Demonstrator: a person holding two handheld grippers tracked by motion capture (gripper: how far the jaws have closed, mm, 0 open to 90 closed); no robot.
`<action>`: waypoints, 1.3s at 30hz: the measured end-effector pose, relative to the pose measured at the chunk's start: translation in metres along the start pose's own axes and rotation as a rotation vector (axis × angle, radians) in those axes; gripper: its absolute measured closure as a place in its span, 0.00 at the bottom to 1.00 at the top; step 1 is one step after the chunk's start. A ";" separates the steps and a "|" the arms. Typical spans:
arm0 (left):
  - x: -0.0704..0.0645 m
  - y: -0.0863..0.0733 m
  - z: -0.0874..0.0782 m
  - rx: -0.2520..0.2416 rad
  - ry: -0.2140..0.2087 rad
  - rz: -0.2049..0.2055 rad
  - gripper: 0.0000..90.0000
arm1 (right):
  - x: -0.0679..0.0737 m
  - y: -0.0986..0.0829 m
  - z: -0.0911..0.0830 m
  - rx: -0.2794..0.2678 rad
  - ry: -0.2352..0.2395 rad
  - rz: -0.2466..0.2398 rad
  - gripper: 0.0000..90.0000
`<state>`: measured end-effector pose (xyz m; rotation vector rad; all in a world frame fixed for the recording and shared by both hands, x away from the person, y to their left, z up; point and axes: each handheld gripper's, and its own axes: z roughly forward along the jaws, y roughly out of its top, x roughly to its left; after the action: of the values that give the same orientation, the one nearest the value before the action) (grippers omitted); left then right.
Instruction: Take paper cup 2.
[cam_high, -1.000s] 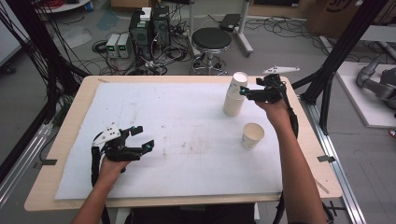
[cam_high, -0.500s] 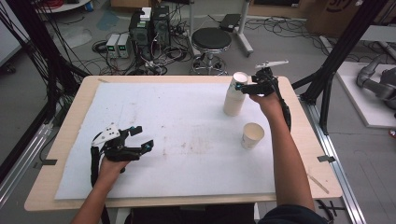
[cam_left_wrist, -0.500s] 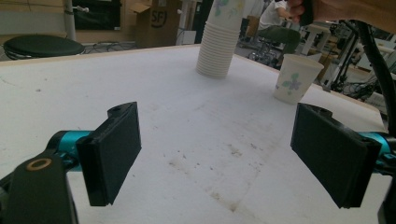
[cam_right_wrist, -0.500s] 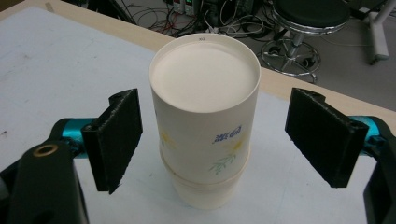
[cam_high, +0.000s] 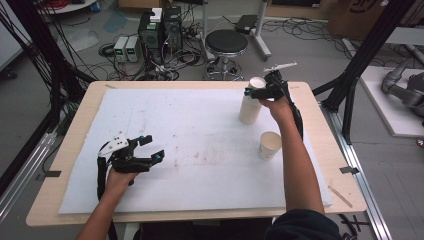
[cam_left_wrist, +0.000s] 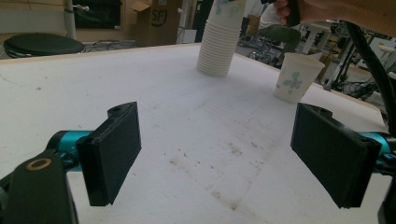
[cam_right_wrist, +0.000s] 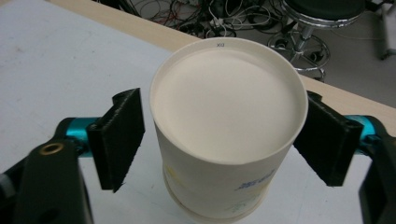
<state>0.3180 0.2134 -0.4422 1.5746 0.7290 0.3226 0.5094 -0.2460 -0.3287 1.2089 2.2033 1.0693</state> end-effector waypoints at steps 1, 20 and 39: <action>0.000 0.000 0.000 -0.001 0.000 0.000 0.18 | 0.000 0.000 0.001 0.004 0.001 -0.002 0.26; 0.000 0.000 -0.001 -0.002 0.000 -0.003 0.18 | -0.002 0.006 -0.010 -0.059 -0.017 0.011 0.37; -0.004 -0.001 -0.004 -0.004 0.000 -0.001 0.18 | 0.001 0.026 -0.071 -0.182 -0.021 0.002 0.37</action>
<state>0.3122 0.2137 -0.4416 1.5699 0.7290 0.3233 0.4765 -0.2669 -0.2641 1.1381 2.0392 1.2220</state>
